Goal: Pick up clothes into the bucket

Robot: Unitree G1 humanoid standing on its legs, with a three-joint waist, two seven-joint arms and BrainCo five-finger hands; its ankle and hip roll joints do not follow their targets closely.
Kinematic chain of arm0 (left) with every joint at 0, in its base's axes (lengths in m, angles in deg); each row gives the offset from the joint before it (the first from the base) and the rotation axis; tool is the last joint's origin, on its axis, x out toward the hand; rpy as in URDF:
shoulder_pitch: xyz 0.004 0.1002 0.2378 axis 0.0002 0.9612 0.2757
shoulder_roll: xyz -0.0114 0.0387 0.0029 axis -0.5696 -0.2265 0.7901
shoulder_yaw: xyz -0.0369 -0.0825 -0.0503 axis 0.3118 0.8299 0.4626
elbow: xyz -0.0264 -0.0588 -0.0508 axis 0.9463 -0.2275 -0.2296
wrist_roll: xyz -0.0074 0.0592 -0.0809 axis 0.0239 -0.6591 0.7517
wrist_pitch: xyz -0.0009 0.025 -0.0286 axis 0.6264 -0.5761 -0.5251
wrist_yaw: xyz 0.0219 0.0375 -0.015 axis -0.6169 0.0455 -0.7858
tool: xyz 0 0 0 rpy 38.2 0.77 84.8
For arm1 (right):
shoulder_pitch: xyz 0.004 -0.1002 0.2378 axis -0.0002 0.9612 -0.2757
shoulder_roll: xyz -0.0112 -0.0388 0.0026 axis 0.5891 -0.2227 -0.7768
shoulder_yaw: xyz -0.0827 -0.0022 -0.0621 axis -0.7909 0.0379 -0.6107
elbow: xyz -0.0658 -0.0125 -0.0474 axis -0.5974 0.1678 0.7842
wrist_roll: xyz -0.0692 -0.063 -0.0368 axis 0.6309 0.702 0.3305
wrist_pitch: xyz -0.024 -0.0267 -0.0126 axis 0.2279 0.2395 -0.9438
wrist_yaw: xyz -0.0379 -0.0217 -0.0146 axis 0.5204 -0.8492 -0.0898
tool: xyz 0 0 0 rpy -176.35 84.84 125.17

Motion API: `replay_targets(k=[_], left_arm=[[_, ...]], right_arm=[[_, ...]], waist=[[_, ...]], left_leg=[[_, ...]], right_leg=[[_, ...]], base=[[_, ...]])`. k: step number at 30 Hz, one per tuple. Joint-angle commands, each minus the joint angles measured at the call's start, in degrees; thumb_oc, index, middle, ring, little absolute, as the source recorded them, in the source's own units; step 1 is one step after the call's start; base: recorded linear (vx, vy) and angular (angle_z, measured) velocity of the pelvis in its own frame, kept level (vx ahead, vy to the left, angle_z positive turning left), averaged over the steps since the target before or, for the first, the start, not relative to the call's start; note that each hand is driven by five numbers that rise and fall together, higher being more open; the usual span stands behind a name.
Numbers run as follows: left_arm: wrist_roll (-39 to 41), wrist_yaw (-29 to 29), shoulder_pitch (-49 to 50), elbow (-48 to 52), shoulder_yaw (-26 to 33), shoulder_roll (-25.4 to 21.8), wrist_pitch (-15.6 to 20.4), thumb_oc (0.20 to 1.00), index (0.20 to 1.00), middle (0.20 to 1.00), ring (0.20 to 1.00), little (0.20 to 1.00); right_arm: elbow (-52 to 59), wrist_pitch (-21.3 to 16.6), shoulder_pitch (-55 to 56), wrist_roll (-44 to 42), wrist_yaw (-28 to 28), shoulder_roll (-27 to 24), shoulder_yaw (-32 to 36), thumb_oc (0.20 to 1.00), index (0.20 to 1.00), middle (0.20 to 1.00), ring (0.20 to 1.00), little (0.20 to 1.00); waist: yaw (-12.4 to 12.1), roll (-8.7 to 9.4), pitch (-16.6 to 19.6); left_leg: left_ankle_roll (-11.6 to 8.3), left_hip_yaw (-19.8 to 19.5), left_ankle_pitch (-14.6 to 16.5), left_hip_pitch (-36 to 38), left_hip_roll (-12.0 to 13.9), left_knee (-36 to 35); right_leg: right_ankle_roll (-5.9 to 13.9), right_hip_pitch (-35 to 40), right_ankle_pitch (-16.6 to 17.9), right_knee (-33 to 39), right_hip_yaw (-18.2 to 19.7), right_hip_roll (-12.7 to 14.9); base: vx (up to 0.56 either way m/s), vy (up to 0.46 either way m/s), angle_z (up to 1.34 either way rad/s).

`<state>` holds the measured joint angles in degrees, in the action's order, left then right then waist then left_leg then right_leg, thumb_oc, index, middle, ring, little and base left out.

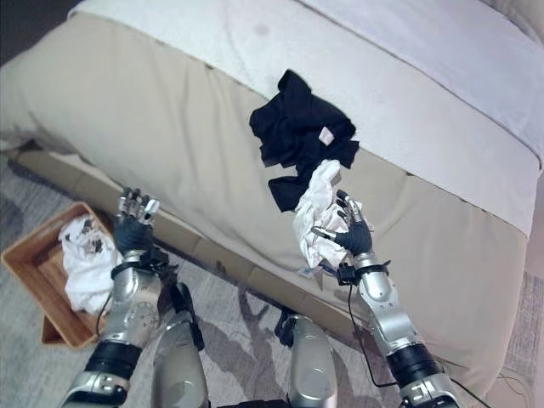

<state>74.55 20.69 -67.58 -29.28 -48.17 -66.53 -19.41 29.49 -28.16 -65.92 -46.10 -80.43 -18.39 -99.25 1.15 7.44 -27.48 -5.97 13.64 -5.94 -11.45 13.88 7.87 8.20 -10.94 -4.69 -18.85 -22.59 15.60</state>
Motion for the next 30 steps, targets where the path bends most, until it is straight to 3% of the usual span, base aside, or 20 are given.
replay_targets(k=[1, 3, 4, 6, 7, 11, 12, 16, 18, 19, 22, 30], left_arm=[[0.28, 3.33, 1.61, 3.14, -0.72, -1.00, 0.22, 1.000, 1.000, 1.000, 1.000, 1.000], [0.15, 4.58, 3.49, 4.02, -0.86, -1.05, -0.38, 1.000, 1.000, 1.000, 1.000, 1.000], [0.38, 5.46, 5.92, 5.10, -0.32, -1.27, -0.96, 1.000, 1.000, 1.000, 1.000, 1.000], [0.38, 5.46, 5.94, 5.13, -0.31, -1.27, -0.98, 1.000, 1.000, 1.000, 1.000, 1.000], [0.51, 6.28, 7.45, 5.71, -1.51, -1.33, -1.60, 1.000, 1.000, 1.000, 1.000, 1.000], [-0.59, 6.77, 9.28, 7.00, -1.74, -1.79, -2.00, 1.000, 1.000, 1.000, 1.000, 1.000], [-0.54, 7.15, 11.09, 8.17, -1.73, -1.49, -2.06, 1.000, 1.000, 1.000, 1.000, 1.000], [0.27, 9.24, 12.96, 10.30, -2.49, -1.54, -2.08, 1.000, 1.000, 1.000, 1.000, 1.000], [-1.21, 9.39, 12.94, 11.78, -3.76, -2.80, -1.50, 1.000, 1.000, 1.000, 1.000, 1.000], [-2.50, 8.31, 11.84, 12.67, -5.13, -4.09, -0.71, 1.000, 1.000, 1.000, 1.000, 1.000], [-3.58, 6.31, 9.85, 13.85, -5.82, -5.66, 0.49, 1.000, 1.000, 1.000, 1.000, 1.000], [-7.32, 0.92, 5.84, 15.44, -6.72, -6.07, 1.88, 1.000, 1.000, 1.000, 1.000, 1.000]], right_arm=[[-0.15, -0.76, -3.63, 5.10, -1.94, -1.22, 1.90, 1.000, 1.000, 1.000, 1.000, 1.000], [-0.45, -0.18, -4.04, 5.84, -1.78, -1.55, 1.76, 1.000, 1.000, 1.000, 1.000, 1.000], [-1.30, 0.29, -4.90, 6.23, -1.67, -1.65, 1.27, 1.000, 1.000, 1.000, 1.000, 1.000], [-1.31, 0.28, -4.91, 6.23, -1.68, -1.65, 1.26, 1.000, 1.000, 1.000, 1.000, 1.000], [-4.23, 0.89, -7.24, 6.51, -1.77, -1.76, 0.25, 1.000, 1.000, 1.000, 1.000, 1.000], [-6.93, 1.02, -9.21, 6.62, -2.54, -1.72, 0.03, 1.000, 1.000, 1.000, 1.000, 1.000], [-8.31, 1.21, -10.30, 7.37, -2.86, -1.91, -0.15, 1.000, 1.000, 1.000, 1.000, 1.000], [-9.08, 2.03, -11.93, 10.58, -3.07, -2.56, -0.10, 1.000, 1.000, 1.000, 1.000, 1.000], [-10.49, 2.47, -14.23, 11.64, -4.67, -2.83, 0.57, 1.000, 1.000, 1.000, 1.000, 1.000], [-12.79, 3.27, -18.84, 13.19, -7.51, -3.05, 0.54, 1.000, 1.000, 1.000, 1.000, 1.000], [-16.42, 4.59, -24.78, 16.00, -11.09, -4.29, 0.02, 1.000, 1.000, 1.000, 1.000, 1.000], [-25.92, 7.52, -33.03, 20.42, -16.73, -8.05, -0.92, 1.000, 1.000, 1.000, 1.000, 1.000]], waist=[[0.99, -1.20, 6.11], [1.08, -1.75, 7.27], [0.07, -1.97, 7.42], [0.06, -2.08, 7.34], [-2.70, -3.17, 6.33], [-3.55, -4.12, 7.59], [-4.26, -5.41, 7.98], [-3.77, -5.85, 8.20], [-3.86, -5.82, 6.89], [-4.04, -6.26, 4.48], [-3.93, -6.25, 1.57], [-3.31, -6.06, -2.31]], left_leg=[[-0.81, -3.11, 1.57, 0.23, 1.43, 1.17], [-1.20, -3.30, 1.96, 0.95, 2.48, 2.90], [-1.26, -5.53, 2.20, 0.60, 3.91, 10.26], [-1.32, -5.64, 2.37, 0.51, 4.09, 10.57], [-2.11, -13.55, -0.69, -0.15, 1.18, 14.40], [-2.28, -17.65, -0.04, -2.29, -1.68, 5.19], [-2.45, -20.78, -0.30, -2.40, -3.75, 1.78], [-0.91, -17.79, 2.01, -2.30, -5.17, 3.02], [0.09, -16.14, 3.13, -3.51, -6.16, 4.19], [0.81, -14.50, 3.45, -5.12, -6.64, 5.14], [1.49, -12.63, 3.86, -7.31, -6.87, 6.14], [2.08, -12.25, 4.47, -13.83, -7.55, 9.63]], right_leg=[[2.21, 2.12, 8.90, 10.47, -1.70, 0.23], [1.40, 3.30, 7.58, 10.62, -0.82, -1.19], [-0.30, 5.23, 5.50, 9.89, 0.68, -2.48], [-0.35, 5.29, 5.46, 9.87, 0.65, -2.64], [-1.27, 8.63, 3.76, 9.84, 2.50, -3.36], [0.17, 9.15, 3.83, 10.44, 2.80, -2.75], [1.15, 8.90, 3.95, 9.86, 4.49, -2.51], [2.39, 7.77, 4.14, 7.42, 6.09, 0.74], [3.14, 5.73, 5.04, 6.39, 7.25, 2.83], [3.65, 2.94, 6.64, 6.08, 8.35, 4.25], [4.16, -0.58, 8.62, 6.20, 9.57, 5.17], [4.29, -6.73, 9.24, 4.73, 9.76, 6.42]], base=[[0.09, -0.130, 0.01], [0.12, -0.151, -0.03], [0.09, -0.096, -0.11], [0.09, -0.051, -0.38], [0.13, 0.014, -0.49], [0.14, 0.099, -0.31], [0.10, 0.121, -0.06], [0.10, 0.222, -0.51], [-0.08, 0.197, -0.31], [-0.20, 0.234, -0.48], [-0.13, 0.128, -0.47], [-0.04, 0.044, -0.13]])
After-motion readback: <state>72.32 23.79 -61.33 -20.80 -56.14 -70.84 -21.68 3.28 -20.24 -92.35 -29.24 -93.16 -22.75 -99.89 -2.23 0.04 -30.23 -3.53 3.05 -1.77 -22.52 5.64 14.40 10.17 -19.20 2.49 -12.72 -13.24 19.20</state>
